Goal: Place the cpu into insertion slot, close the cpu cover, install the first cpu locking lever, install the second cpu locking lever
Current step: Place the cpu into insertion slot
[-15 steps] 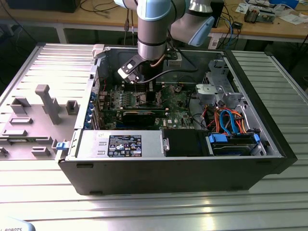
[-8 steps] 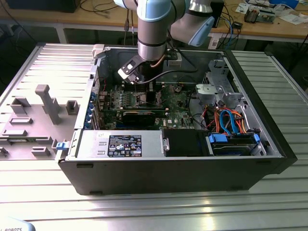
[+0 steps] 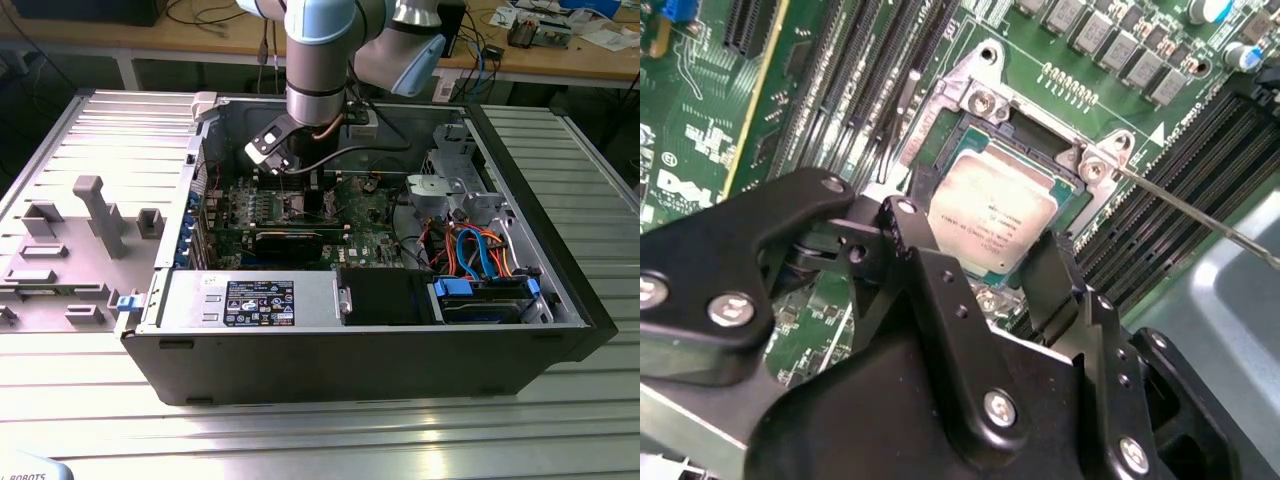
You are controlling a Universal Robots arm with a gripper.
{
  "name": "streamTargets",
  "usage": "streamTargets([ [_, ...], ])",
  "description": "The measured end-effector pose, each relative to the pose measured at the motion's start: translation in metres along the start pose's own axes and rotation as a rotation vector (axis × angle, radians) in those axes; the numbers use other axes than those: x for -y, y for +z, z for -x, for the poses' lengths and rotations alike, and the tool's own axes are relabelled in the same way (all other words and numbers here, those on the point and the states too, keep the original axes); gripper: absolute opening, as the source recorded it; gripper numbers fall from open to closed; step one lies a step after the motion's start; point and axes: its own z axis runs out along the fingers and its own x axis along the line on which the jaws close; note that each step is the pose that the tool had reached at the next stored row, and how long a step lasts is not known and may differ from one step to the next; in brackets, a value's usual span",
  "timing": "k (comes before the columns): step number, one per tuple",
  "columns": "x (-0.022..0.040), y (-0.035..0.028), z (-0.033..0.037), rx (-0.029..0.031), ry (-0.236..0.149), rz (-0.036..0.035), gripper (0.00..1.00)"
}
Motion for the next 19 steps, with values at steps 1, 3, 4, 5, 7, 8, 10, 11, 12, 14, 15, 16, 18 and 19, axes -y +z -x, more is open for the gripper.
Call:
streamTargets([
  [1,0.0000,-0.0016,0.0000,0.0000,0.000,0.0000,0.62],
  [3,0.0000,-0.0050,0.0000,-0.0001,0.000,0.0000,0.62],
  [4,-0.0001,-0.0069,0.0000,-0.0001,0.000,0.0000,0.62],
  [5,-0.0001,-0.0090,0.0001,-0.0001,0.000,0.0001,0.62],
  [7,-0.0002,-0.0146,0.0001,-0.0002,0.000,-0.0001,0.62],
  [8,-0.0002,-0.0173,0.0001,-0.0001,0.000,-0.0002,0.62],
  [10,-0.0003,-0.0245,0.0002,-0.0001,0.000,-0.0007,0.62],
  [11,-0.0004,-0.0269,0.0001,-0.0003,0.000,-0.0009,0.54],
  [12,-0.0004,-0.0269,0.0001,-0.0003,0.000,-0.0009,0.47],
  [14,-0.0004,-0.0270,0.0001,-0.0001,0.000,-0.0010,0.41],
  [15,-0.0004,-0.0270,0.0001,-0.0002,0.000,-0.0010,0.35],
  [16,-0.0004,-0.0270,0.0001,-0.0002,0.000,-0.0011,0.29],
  [18,-0.0004,-0.0270,0.0001,-0.0001,0.000,-0.0011,0.17],
  [19,-0.0004,-0.0270,0.0001,-0.0002,0.000,-0.0010,0.17],
])
